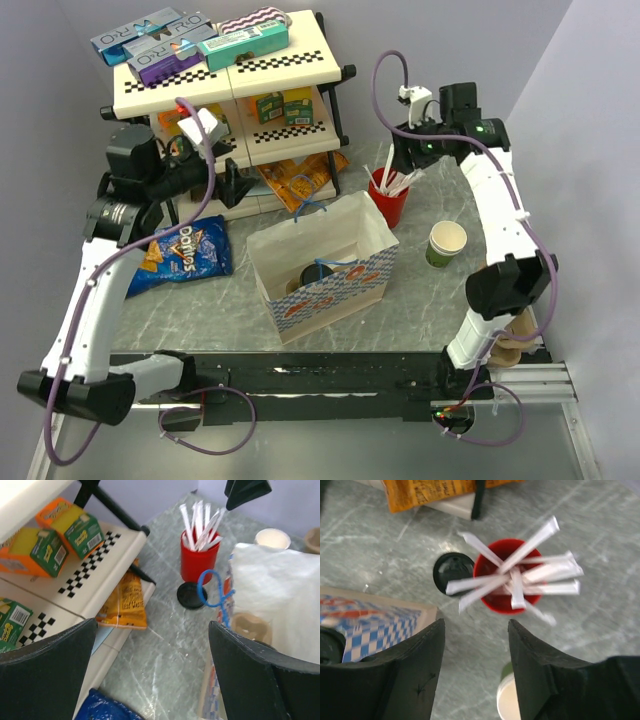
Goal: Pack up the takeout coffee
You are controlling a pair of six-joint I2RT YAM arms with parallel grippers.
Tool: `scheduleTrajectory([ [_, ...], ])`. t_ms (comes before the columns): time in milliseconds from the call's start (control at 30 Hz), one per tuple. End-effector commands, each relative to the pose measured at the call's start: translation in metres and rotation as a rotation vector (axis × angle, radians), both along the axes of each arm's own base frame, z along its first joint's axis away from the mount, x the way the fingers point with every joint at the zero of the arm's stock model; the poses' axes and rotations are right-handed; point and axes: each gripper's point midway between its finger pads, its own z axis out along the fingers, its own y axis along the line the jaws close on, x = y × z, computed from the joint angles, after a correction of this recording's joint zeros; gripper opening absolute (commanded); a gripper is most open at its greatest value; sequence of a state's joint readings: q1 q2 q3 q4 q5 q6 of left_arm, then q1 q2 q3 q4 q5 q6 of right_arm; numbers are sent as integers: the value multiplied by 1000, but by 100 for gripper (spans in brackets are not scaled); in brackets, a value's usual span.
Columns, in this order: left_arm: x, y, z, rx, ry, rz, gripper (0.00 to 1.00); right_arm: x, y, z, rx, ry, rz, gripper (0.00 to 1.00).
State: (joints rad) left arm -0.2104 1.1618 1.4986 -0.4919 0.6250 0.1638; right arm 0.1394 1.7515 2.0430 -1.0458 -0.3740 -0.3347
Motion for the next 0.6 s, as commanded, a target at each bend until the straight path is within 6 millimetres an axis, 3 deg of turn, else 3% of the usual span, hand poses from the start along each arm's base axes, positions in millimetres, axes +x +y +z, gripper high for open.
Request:
scheduleTrajectory([
  [0, 14, 8, 11, 43, -52, 42, 99, 37, 21, 4, 110, -43, 25, 59],
  [300, 32, 9, 9, 74, -36, 63, 99, 90, 13, -26, 69, -57, -62, 58],
  [567, 46, 8, 9, 92, -21, 69, 99, 111, 9, -57, 37, -19, -108, 58],
])
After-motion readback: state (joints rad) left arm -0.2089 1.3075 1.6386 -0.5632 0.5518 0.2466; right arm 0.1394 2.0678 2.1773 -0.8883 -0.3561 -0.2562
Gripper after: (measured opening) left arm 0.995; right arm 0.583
